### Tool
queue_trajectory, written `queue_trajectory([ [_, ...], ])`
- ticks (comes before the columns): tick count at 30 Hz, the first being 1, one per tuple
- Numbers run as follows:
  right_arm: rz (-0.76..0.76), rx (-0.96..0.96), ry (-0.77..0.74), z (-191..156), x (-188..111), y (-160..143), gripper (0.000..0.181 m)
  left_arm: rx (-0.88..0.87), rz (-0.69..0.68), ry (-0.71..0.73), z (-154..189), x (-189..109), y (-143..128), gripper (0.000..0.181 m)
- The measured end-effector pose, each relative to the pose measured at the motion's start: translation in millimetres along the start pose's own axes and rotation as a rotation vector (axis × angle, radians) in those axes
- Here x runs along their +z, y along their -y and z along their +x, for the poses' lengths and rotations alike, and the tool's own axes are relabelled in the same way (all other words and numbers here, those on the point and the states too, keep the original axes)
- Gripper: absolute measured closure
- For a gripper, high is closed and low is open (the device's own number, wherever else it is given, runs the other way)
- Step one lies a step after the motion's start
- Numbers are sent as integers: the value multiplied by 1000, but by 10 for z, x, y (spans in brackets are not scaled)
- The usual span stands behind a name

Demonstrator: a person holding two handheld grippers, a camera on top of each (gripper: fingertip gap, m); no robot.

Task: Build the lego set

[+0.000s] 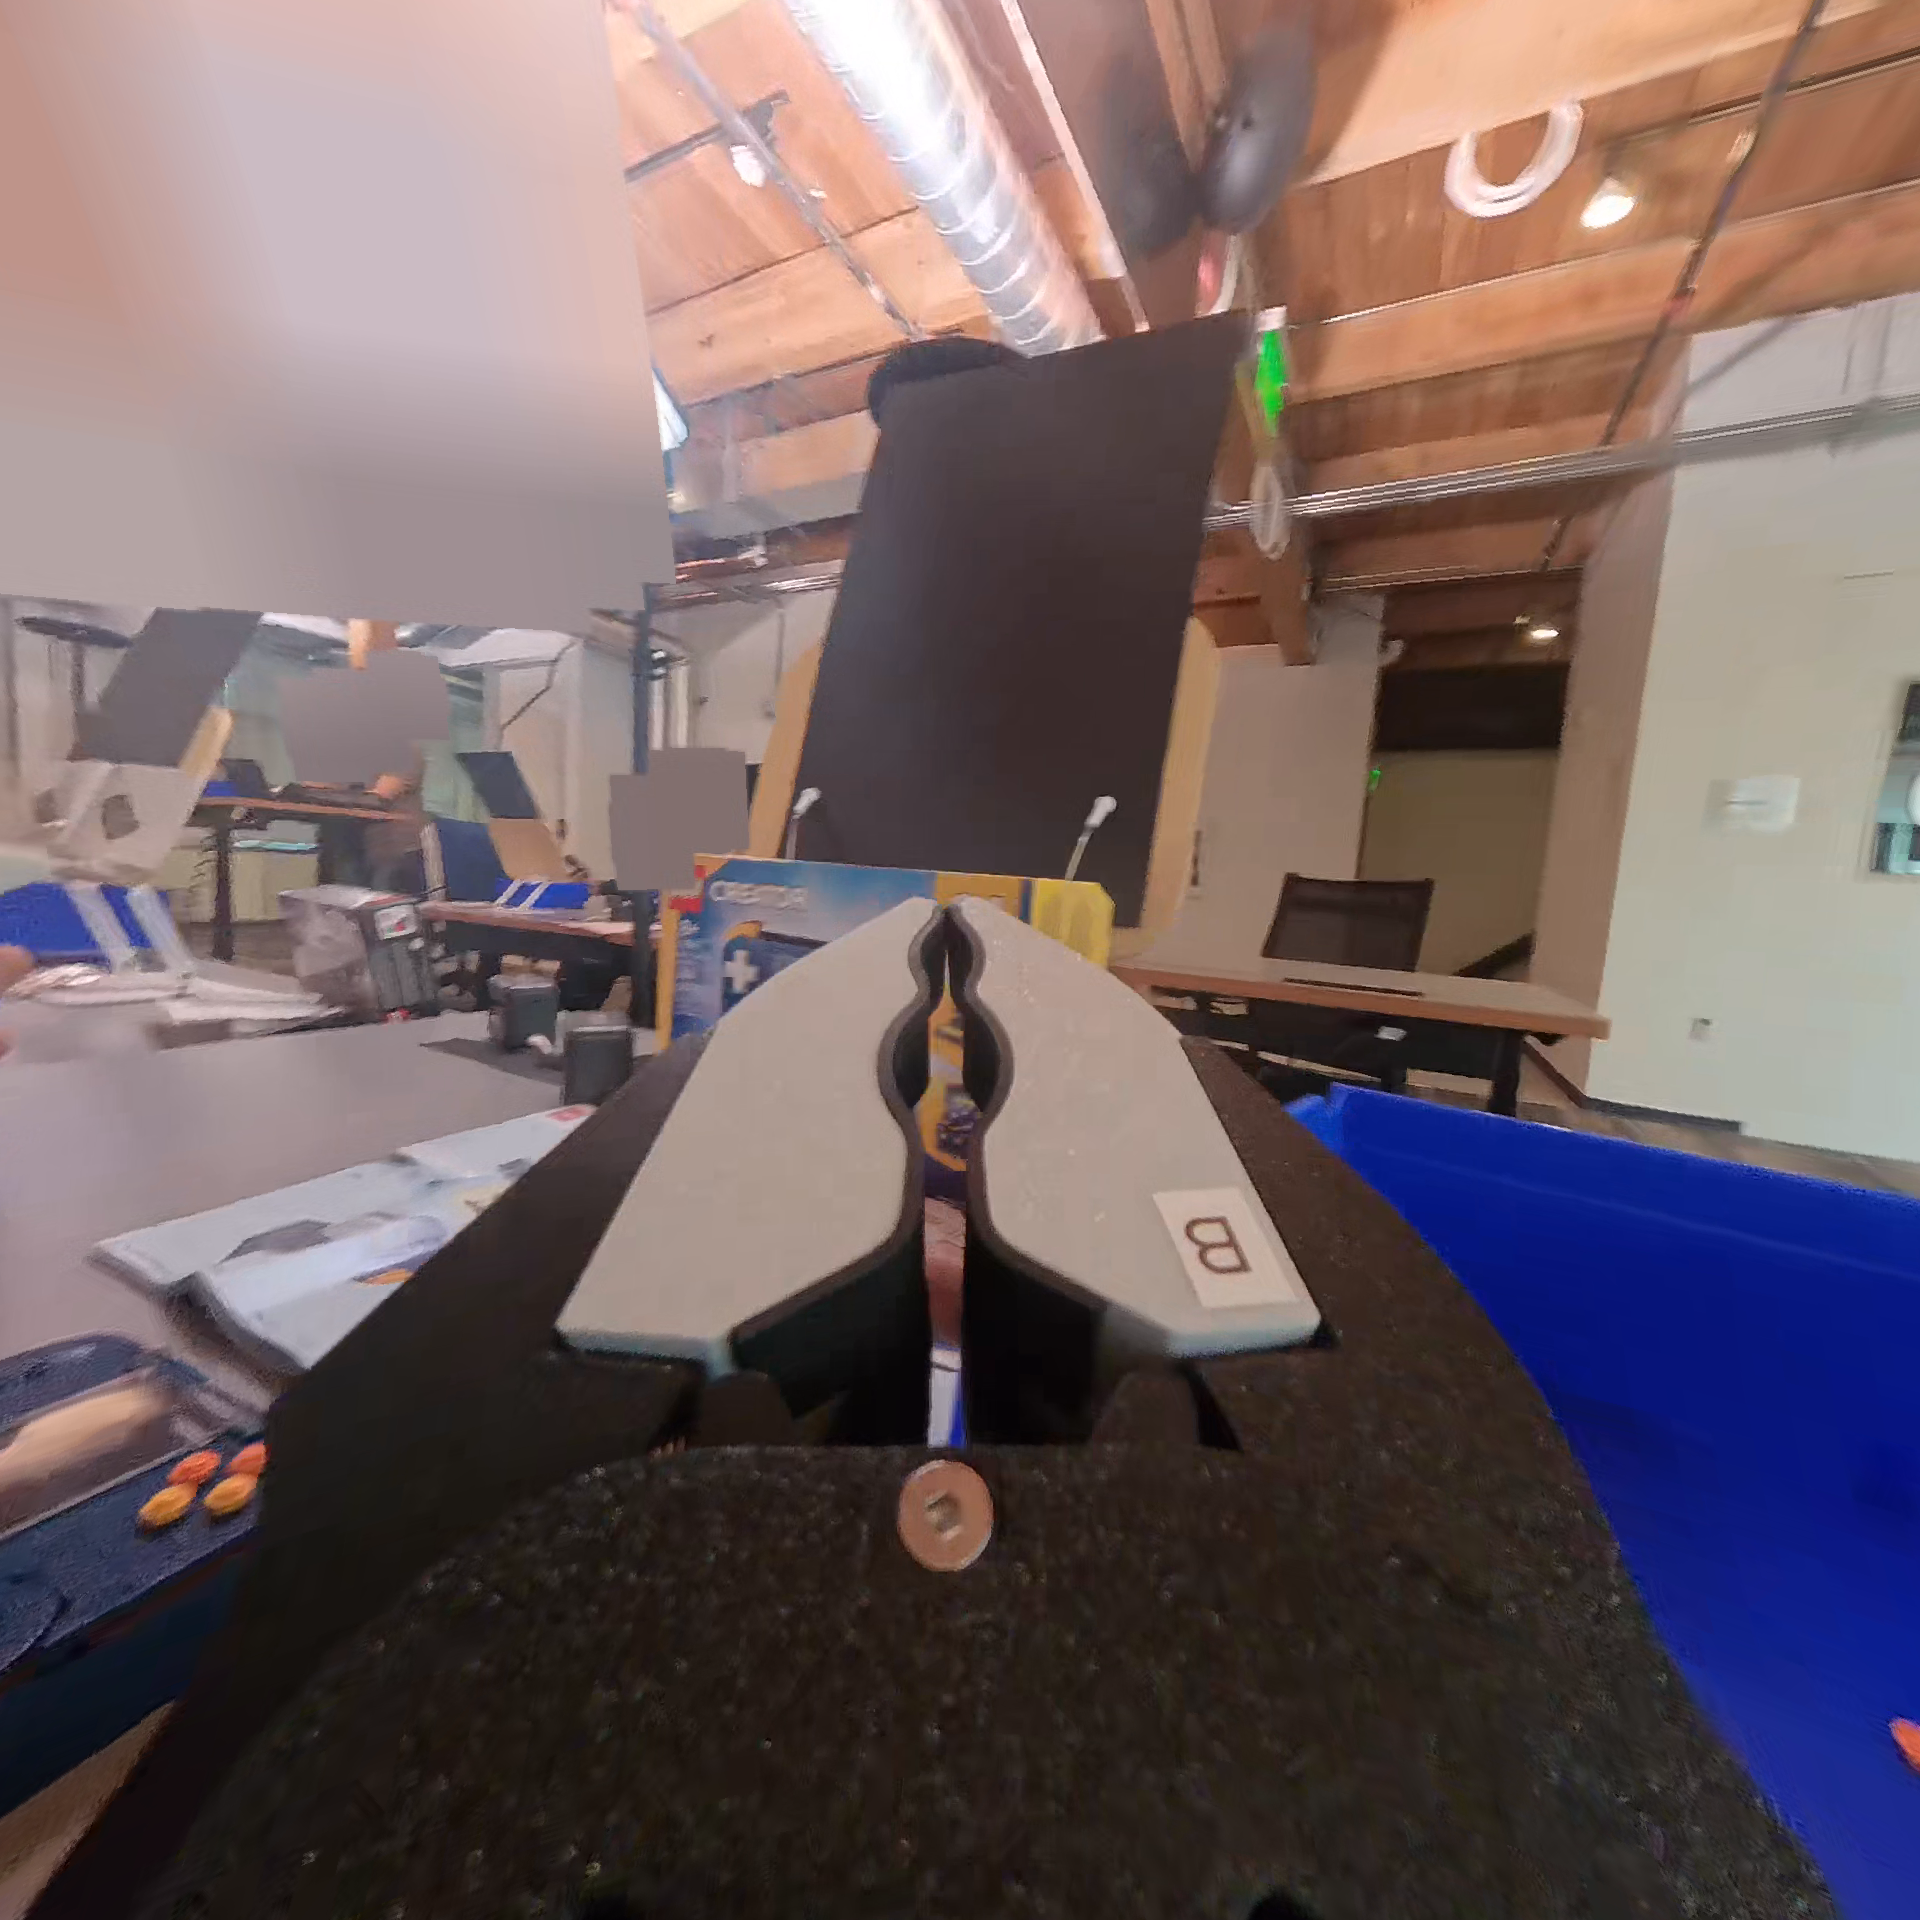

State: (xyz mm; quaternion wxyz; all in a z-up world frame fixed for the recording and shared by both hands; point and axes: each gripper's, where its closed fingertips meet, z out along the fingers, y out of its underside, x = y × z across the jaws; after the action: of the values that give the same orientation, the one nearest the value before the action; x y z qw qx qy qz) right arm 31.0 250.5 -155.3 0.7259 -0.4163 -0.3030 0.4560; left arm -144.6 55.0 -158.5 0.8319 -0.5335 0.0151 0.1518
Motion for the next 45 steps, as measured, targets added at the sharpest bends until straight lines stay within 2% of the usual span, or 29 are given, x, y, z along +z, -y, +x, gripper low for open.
queue_trajectory([
  [3,71,-1,-78,271,-52,228,159,5,-7,10,3,11,-1,181],
  [5,18,-21,-79,465,-64,415,159,11,-17,25,-12,11,-20,180],
  [7,-271,0,-40,651,-17,326,161,-14,-7,10,7,14,-9,178],
  [8,-476,22,30,680,-13,183,161,-24,0,8,9,16,-1,176],
  [10,-914,50,201,689,-135,-161,146,-36,-6,6,12,20,-20,174],
  [12,-1301,-60,403,735,-375,-509,145,-63,-5,-14,42,27,-24,174],
  [14,-1551,-190,525,841,-521,-864,144,-65,-7,-23,56,30,-26,173],
  [16,-1716,-171,633,806,-676,-1173,143,-42,-14,-18,51,27,-28,172],
  [18,-1817,-177,615,872,-787,-1386,143,-1,-14,-9,37,14,-15,172],
  [21,-1785,-110,600,825,-796,-1476,143,26,-26,0,19,8,-34,172],
  [28,-1824,-148,585,841,-906,-1581,144,9,-55,-33,82,36,-107,170],
  [32,-1800,-137,588,817,-859,-1625,149,17,-57,-22,60,31,-111,170],
  [34,-1796,-147,599,825,-847,-1635,159,8,-62,-17,47,30,-125,170],
  [38,-1771,-145,618,816,-837,-1637,159,3,-60,-7,27,26,-124,169],
  [40,-1738,-140,608,823,-803,-1612,164,-8,-54,12,-17,18,-111,168],
  [41,-1702,-148,600,829,-754,-1571,181,-20,-51,21,-47,11,-100,167],
  [45,-1602,-182,564,797,-586,-1271,181,-103,-89,19,-178,-48,-61,167],
])
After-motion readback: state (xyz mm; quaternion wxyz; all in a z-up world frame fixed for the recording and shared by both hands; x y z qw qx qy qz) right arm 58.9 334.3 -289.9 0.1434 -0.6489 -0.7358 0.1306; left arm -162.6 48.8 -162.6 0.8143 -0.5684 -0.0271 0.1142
